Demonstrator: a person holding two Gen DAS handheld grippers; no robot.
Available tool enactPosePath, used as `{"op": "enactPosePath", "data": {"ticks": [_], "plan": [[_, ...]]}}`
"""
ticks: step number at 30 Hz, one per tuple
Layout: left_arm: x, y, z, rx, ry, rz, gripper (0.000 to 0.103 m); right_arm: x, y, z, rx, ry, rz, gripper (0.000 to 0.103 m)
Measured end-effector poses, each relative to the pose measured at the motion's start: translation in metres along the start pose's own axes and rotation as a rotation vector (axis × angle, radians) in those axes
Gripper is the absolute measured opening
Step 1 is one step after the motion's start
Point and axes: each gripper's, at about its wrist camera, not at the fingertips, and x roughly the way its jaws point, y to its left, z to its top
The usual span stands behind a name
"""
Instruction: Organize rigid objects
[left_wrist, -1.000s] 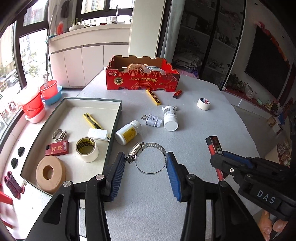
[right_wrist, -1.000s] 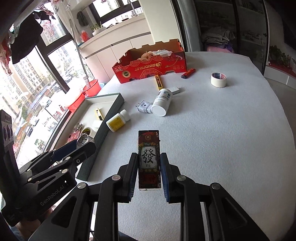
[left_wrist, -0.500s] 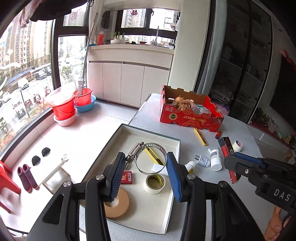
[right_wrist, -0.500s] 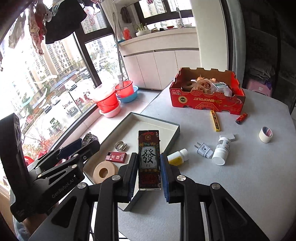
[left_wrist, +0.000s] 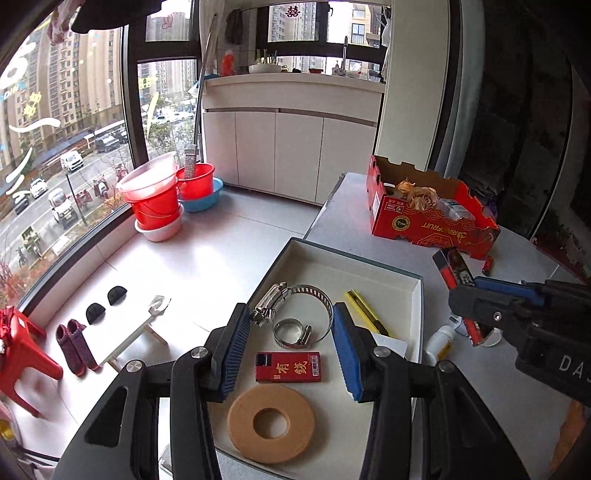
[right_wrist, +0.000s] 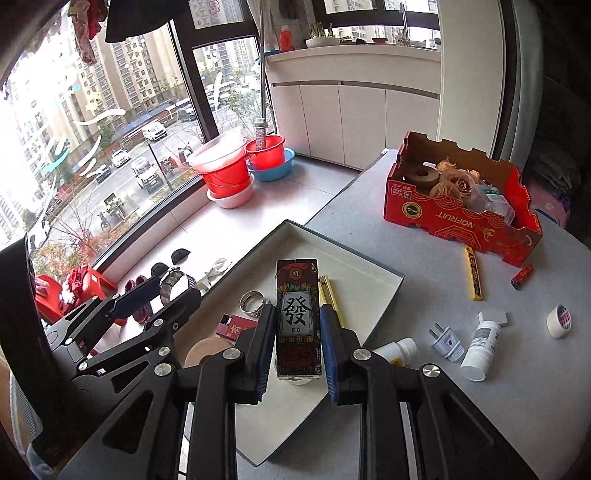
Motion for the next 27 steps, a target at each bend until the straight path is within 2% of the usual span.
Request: {"op": "enactPosePath", "data": {"ticks": [15, 27], "plan": [[0.068, -0.006, -0.003, -0.014, 0.117, 0.01, 0.048, 0.07, -0.011, 0.011, 0.006, 0.122, -0.052, 0.025], [0.092, -0.006, -0.005, -0.028, 0.175, 0.013, 0.048, 0.099, -0.02, 0.007, 0.026, 0.176, -0.066, 0.025]]}}
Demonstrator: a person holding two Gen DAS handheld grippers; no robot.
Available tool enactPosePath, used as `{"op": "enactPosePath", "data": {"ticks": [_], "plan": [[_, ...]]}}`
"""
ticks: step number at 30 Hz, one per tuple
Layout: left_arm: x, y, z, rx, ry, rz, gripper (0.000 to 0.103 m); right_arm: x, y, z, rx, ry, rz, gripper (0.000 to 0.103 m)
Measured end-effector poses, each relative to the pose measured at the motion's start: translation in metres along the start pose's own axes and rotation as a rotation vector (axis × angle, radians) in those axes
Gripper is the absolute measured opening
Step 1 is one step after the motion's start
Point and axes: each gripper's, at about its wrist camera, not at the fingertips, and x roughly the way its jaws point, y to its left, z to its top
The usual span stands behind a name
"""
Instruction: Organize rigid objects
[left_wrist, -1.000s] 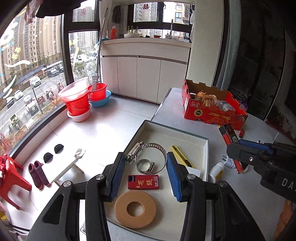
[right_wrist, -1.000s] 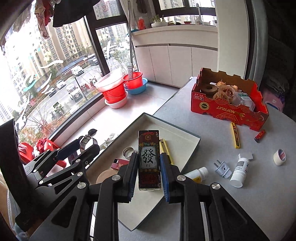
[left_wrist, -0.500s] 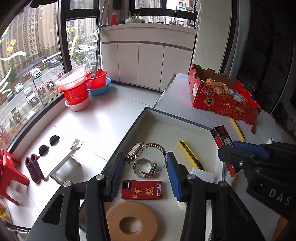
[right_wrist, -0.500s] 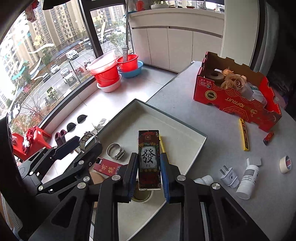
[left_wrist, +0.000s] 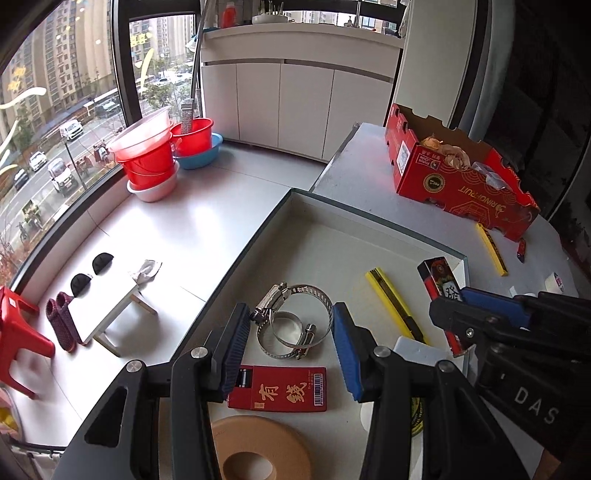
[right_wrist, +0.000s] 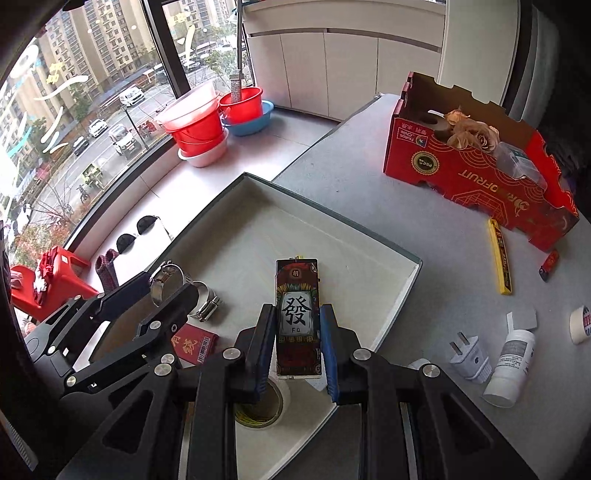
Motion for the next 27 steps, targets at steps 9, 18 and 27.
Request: {"op": "enactPosePath", "data": {"ticks": [9, 18, 27], "plan": [[0.01, -0.004, 0.0, 0.007, 0.021, 0.001, 0.048, 0.013, -0.004, 0.001, 0.003, 0.021, -0.016, 0.025], [0.014, -0.005, -0.001, 0.016, 0.037, 0.006, 0.048, 0.02, -0.004, 0.001, 0.002, 0.03, -0.017, 0.025], [0.019, -0.004, -0.006, 0.017, 0.046, 0.023, 0.056, 0.022, -0.004, 0.0, -0.015, 0.023, -0.03, 0.025]]}}
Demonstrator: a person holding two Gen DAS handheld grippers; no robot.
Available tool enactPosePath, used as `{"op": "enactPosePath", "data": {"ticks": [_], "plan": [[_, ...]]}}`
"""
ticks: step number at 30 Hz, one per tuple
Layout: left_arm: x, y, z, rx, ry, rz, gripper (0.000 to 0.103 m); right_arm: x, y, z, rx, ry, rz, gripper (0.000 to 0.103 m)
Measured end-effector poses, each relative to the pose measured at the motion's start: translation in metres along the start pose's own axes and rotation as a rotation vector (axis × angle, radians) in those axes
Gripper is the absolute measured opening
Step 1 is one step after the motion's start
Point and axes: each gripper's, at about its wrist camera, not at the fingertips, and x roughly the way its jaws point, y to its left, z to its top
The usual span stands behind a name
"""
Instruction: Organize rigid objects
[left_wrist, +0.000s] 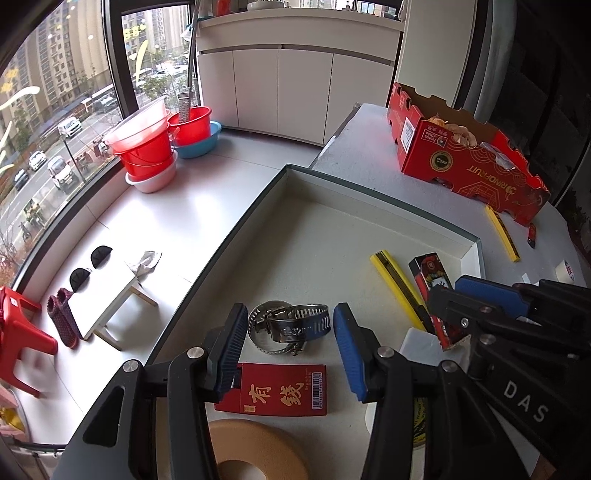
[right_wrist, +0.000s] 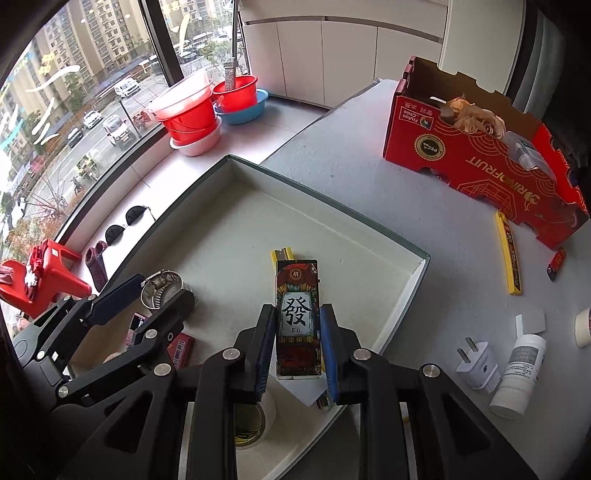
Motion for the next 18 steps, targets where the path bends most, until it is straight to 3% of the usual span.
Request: {"op": "enactPosePath", "data": {"ticks": [2, 4, 5, 6, 7, 8, 14, 18], "plan": [[-0.002, 0.003, -0.001, -0.011, -0.008, 0.032, 0.077, -0.004, -0.001, 0.0, -0.005, -0.014, -0.02, 0.025], [-0.004, 0.007, -0.001, -0.026, -0.006, 0.036, 0.082, -0.008, -0.004, 0.0, -0.003, -0.02, -0.032, 0.027], [-0.005, 0.008, -0.001, -0.031, 0.004, 0.033, 0.085, -0.01, -0.007, 0.0, 0.005, -0.026, -0.039, 0.039], [-0.005, 0.009, -0.002, -0.033, 0.014, 0.021, 0.088, -0.014, -0.01, -0.001, 0.016, -0.041, -0.041, 0.07], [-0.006, 0.008, -0.002, -0.033, 0.02, 0.004, 0.095, -0.021, -0.013, -0.002, 0.029, -0.071, -0.034, 0.086], [-0.009, 0.007, -0.004, -0.029, 0.016, -0.004, 0.103, -0.028, -0.016, -0.005, 0.04, -0.105, -0.029, 0.091], [-0.028, -0.016, -0.012, 0.03, -0.007, -0.043, 0.103, -0.057, -0.035, -0.028, 0.031, -0.144, -0.074, 0.091], [-0.044, -0.035, -0.019, 0.046, -0.02, -0.093, 0.103, -0.074, -0.073, -0.056, 0.111, -0.154, -0.114, 0.091]]}}
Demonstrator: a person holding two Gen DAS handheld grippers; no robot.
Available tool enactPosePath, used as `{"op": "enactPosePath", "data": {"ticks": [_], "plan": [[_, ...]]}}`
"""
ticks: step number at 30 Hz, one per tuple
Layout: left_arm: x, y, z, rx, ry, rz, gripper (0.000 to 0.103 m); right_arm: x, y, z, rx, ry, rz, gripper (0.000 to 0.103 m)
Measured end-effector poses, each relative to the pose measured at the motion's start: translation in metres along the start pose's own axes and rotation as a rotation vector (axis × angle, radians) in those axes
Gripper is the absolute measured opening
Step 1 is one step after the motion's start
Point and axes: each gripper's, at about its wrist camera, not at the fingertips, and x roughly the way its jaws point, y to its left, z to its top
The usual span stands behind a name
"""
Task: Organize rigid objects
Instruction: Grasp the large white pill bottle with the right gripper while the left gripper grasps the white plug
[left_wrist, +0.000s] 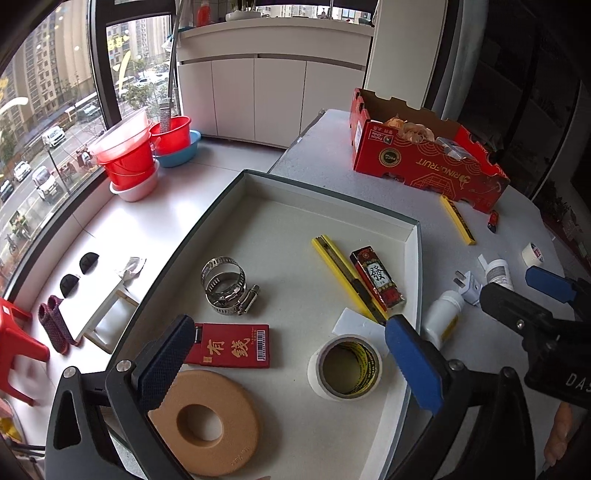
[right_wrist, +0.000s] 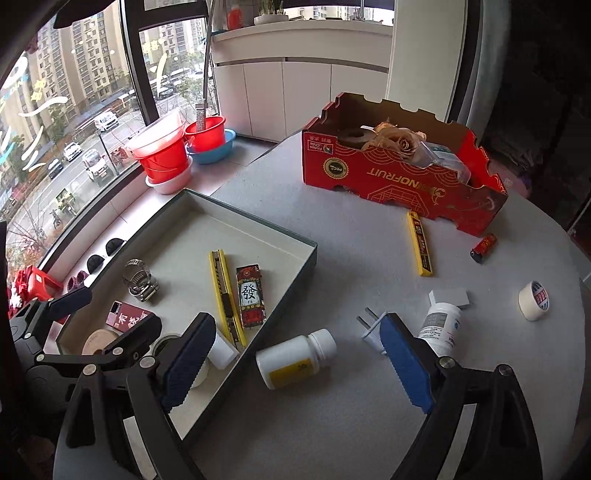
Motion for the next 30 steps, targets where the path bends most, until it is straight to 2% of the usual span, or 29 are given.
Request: {"op": "enactPosePath", "data": {"ticks": [4, 7, 10, 12, 15, 20, 22, 28, 30], "plan": [[-0.011, -0.03, -0.009, 0.044, 0.001, -0.092, 0.103, -0.006, -0.056, -0.019, 0.144, 0.009, -0.074, 0.091], [-0.017, -0.062, -0.02, 0.111, 0.009, -0.181, 0.103, -0.001, -0.092, -0.031, 0.245, 0.053, -0.092, 0.091], [-0.022, -0.095, -0.037, 0.21, 0.006, -0.262, 0.103, -0.002, -0.113, -0.042, 0.311, 0.065, -0.087, 0.091], [-0.018, -0.115, -0.048, 0.269, 0.035, -0.319, 0.103, -0.002, -0.121, -0.047, 0.329, 0.069, -0.088, 0.091], [-0.003, -0.131, -0.062, 0.3, 0.098, -0.352, 0.103, 0.001, -0.129, -0.051, 0.344, 0.08, -0.086, 0.091], [0.023, -0.129, -0.073, 0.26, 0.181, -0.32, 0.103, 0.017, -0.127, -0.05, 0.339, 0.116, -0.038, 0.091], [0.024, -0.13, -0.07, 0.271, 0.149, -0.273, 0.103, 0.027, -0.123, -0.044, 0.331, 0.123, -0.024, 0.091], [0.036, -0.133, -0.058, 0.243, 0.14, -0.243, 0.103, 0.06, -0.117, -0.025, 0.336, 0.183, -0.015, 0.091], [0.041, -0.135, -0.055, 0.25, 0.131, -0.224, 0.103, 0.07, -0.116, -0.021, 0.318, 0.208, -0.022, 0.08]]}}
